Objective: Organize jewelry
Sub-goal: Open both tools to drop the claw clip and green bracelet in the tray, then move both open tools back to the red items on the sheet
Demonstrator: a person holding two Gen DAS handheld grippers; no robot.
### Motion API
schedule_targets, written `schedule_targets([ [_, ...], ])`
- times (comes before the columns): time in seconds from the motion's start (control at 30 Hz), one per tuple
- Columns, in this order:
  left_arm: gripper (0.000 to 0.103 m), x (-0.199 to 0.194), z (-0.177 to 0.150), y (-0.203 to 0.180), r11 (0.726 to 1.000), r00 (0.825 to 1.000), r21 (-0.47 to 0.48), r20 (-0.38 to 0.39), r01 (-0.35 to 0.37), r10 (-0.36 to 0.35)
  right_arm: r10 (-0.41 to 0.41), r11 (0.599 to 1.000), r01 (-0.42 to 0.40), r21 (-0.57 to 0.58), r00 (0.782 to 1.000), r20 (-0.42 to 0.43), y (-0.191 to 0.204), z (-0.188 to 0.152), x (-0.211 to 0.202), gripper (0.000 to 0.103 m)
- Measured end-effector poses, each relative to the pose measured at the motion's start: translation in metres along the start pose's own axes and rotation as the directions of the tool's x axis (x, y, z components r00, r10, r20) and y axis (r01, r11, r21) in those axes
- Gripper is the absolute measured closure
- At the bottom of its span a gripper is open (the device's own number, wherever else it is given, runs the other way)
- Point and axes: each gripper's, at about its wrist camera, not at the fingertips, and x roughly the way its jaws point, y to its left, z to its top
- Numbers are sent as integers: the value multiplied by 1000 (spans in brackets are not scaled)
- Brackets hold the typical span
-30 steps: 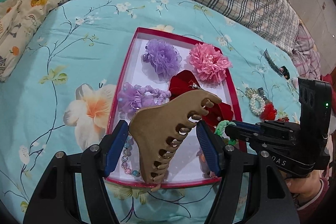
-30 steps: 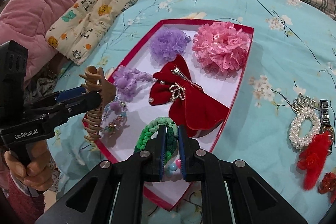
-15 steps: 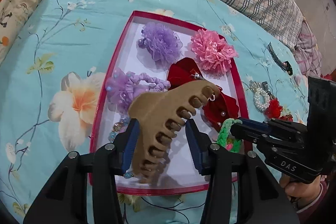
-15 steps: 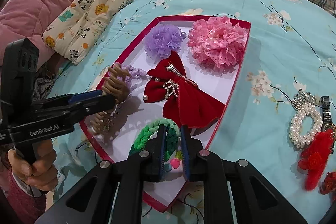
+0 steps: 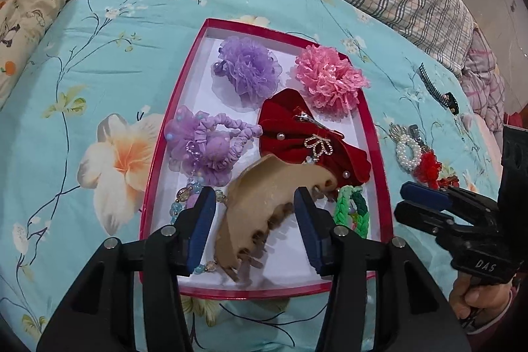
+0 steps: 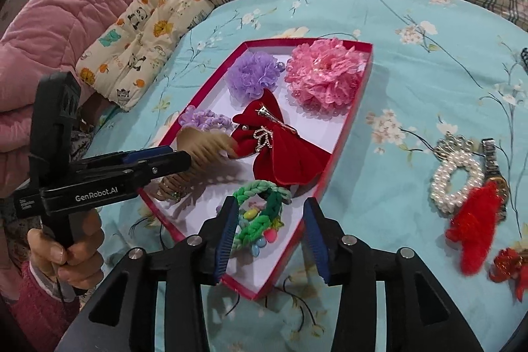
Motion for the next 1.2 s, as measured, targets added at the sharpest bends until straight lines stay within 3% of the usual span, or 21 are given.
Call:
schedule_targets([
  [0.43, 55, 2, 0, -8, 1000, 1000, 11, -11, 4, -4, -35, 997, 32, 67, 998, 47, -31, -17, -41, 59],
  [0.7, 55, -14, 1, -19, 1000, 1000, 18, 20, 6, -6, -125, 983, 113, 142, 988, 85, -70, -32, -79, 59],
  [0.97, 49, -30, 7, -57, 995, 996, 71, 54, 66, -70, -214, 952, 190, 239, 973, 82, -117, -57, -107, 58],
  [1.2, 43, -26, 6, -101, 984, 990, 121, 25, 133, -137, -269, 930, 234, 282, 959, 93, -142, -69, -127, 58],
])
